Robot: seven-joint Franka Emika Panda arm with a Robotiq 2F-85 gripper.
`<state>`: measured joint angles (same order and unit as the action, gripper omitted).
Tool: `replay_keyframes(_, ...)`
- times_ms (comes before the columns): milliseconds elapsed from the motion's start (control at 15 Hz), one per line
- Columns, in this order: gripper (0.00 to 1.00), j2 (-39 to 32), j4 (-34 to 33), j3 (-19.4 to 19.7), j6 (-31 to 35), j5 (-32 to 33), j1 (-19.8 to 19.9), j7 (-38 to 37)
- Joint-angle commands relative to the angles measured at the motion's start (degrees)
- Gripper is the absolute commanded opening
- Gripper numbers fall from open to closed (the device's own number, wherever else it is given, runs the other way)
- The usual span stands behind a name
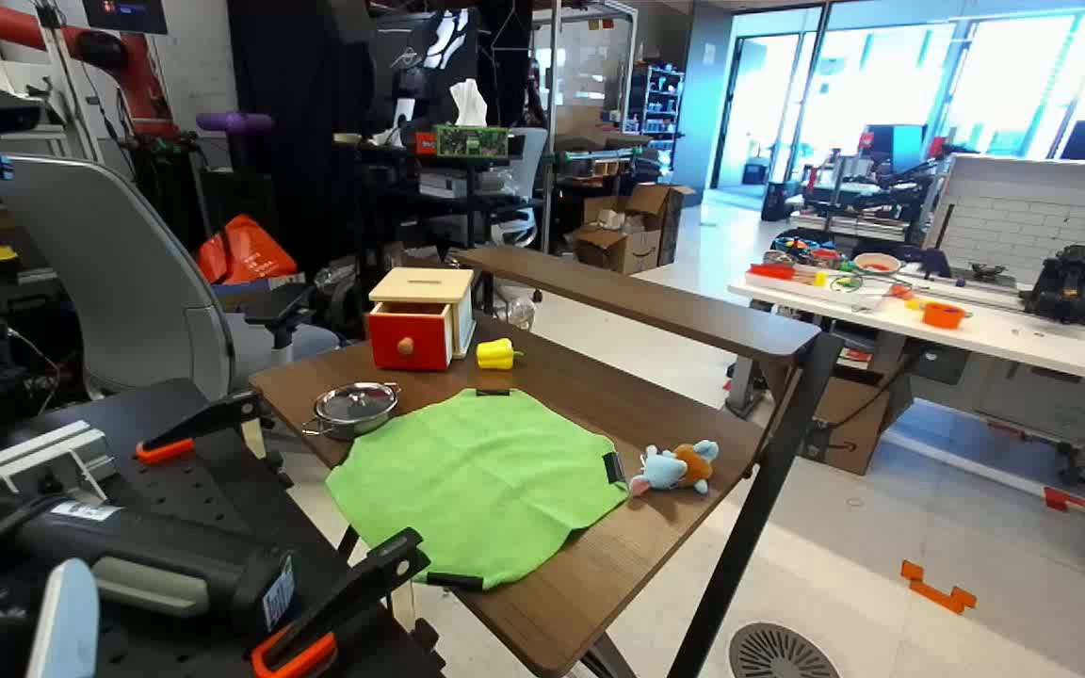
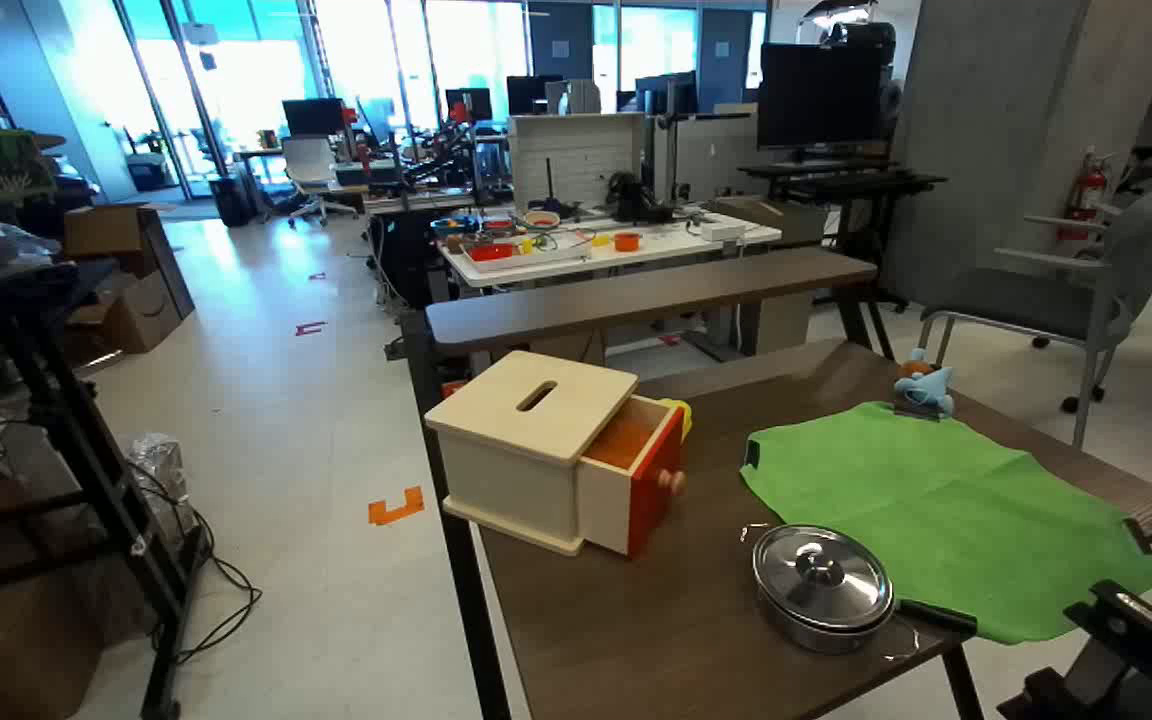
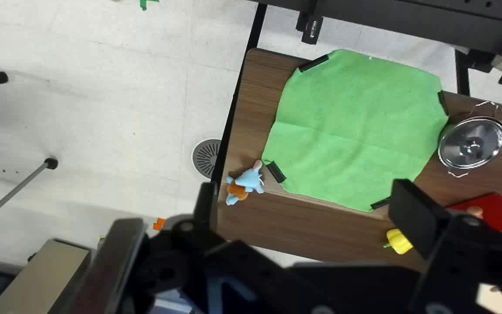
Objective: Close the chest drawer
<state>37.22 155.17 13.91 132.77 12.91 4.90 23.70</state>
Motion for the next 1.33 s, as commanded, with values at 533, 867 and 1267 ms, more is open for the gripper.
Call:
replay_keyframes(533, 1.0, -12.6, -1.6, -2.2, 7.8, -2.4, -5.5, 0.8)
replay_keyframes(867, 1.0, -26.1, -2.3, -6.9, 15.8, -4.9, -9.8, -0.3)
replay_keyframes(1267, 1.0, -45.0, -7.6, -15.5, 24.4, -1.7, -11.3, -7.9)
